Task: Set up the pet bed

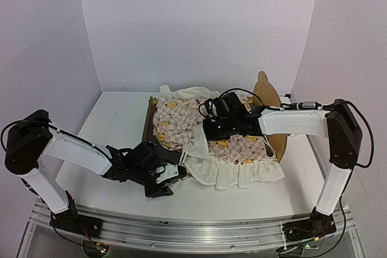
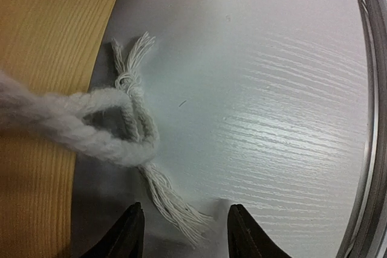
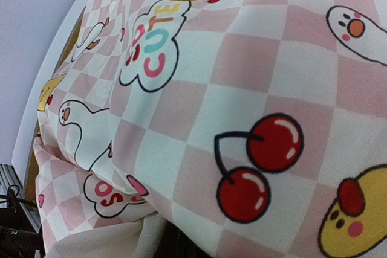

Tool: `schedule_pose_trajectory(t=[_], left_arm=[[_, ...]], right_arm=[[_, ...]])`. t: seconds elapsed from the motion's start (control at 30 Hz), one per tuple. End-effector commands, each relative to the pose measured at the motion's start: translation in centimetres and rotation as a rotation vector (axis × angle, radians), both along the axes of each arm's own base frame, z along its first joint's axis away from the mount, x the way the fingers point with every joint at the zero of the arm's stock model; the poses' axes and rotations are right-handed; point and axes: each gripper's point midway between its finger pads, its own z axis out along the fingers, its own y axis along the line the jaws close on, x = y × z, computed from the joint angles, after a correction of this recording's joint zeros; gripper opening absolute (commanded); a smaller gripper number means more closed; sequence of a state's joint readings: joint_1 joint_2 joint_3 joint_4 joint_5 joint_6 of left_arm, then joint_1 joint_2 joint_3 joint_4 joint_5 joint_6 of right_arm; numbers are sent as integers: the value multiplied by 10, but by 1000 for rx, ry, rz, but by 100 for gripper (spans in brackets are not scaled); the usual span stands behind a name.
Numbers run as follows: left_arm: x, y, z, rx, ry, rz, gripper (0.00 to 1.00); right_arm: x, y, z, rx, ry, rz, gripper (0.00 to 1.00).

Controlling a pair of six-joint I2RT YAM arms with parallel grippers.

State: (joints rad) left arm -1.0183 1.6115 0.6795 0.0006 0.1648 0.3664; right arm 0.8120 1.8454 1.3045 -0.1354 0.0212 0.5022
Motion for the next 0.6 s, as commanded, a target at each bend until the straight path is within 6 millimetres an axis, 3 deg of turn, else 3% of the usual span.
schedule_pose_trajectory(t=[0.0,0.1,0.17,0.2,0.27,0.37,0.57], left_arm=[[7,-12,1,8,-13,-17,41],[-2,-4,-13,78,31,-50,29],[-3,4,-23,120,42,-46,8],[-3,4,-22,119,38,-44,2],[-3,2,-13,98,34,-46,0],[-5,-5,16,74,59,-59,0],[12,5,113,-76,-24,-124,0]], right_arm=[[5,5,34,47,-77,28,0],[5,5,39,48,-92,41,0],[4,4,40,43,-101,45,0],[4,2,40,39,-104,44,0],[4,0,38,31,-106,38,0],[5,0,33,25,-99,39,0],[6,1,29,24,-88,41,0]])
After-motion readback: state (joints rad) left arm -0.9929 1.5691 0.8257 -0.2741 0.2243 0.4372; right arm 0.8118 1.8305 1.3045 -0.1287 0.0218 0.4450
